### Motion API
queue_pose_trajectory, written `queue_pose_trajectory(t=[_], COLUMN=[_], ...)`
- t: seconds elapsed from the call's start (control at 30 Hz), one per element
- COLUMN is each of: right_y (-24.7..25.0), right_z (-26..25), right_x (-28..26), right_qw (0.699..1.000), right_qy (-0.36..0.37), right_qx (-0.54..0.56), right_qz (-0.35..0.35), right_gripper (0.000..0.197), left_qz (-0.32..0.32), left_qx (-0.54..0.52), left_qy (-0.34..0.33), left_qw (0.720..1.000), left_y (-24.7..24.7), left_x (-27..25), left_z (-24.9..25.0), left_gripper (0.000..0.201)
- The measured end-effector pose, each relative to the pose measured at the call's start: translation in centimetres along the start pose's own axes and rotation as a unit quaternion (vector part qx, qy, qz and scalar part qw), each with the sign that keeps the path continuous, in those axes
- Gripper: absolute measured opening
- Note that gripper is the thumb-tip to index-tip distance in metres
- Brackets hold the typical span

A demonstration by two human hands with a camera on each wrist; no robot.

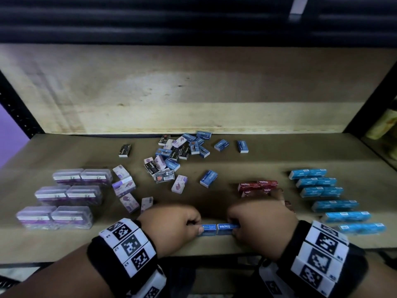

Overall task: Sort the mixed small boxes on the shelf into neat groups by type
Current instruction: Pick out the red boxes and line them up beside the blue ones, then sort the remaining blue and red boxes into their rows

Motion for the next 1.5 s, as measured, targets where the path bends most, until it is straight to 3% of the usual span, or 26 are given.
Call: queue_pose_trajectory(t=[0.3,0.6,0.83,0.97,1.17,1.5], right_y=[0.2,-0.4,1.2,3.7,6.6,6.2], right_z=[0.2,0.1,0.3,1.3,2.0,-1.6], right_x=[-0.3,0.0,-0.3,0.1,3.4,11.0], right_qw=[0.999,0.999,1.0,1.0,0.999,0.988], right_qy=[-0.016,-0.001,0.003,-0.013,-0.021,0.027], right_qx=[-0.043,-0.008,-0.01,-0.008,-0.021,-0.135], right_qz=[-0.001,-0.036,-0.017,0.008,-0.015,-0.064], right_gripper=[0.017,0.011,0.041,0.047,0.039,0.048], left_qz=[-0.02,-0.006,0.022,0.058,0.11,0.151], left_qx=[-0.003,0.014,-0.02,-0.05,-0.109,-0.161], left_qy=[-0.021,-0.015,0.001,0.031,0.073,0.146], left_qw=[1.0,1.0,1.0,0.997,0.985,0.964], left_y=[-0.4,-0.1,0.8,2.3,3.9,3.6], left_x=[0.3,0.4,-0.1,-0.7,-2.2,-4.7], left_z=[0.9,1.1,-0.5,-2.6,-6.1,-10.1], left_gripper=[0.029,0.032,0.038,0.046,0.035,0.028])
Point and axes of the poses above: each hand's wrist, its own x-axis towards the middle knuckle, its own y-axis out of the back of the hand, z = x × y, the point moved 10 cm from there along x, towards the middle knuckle, and after that the axes turned 2 degrees about -z, right-handed, at the moved point
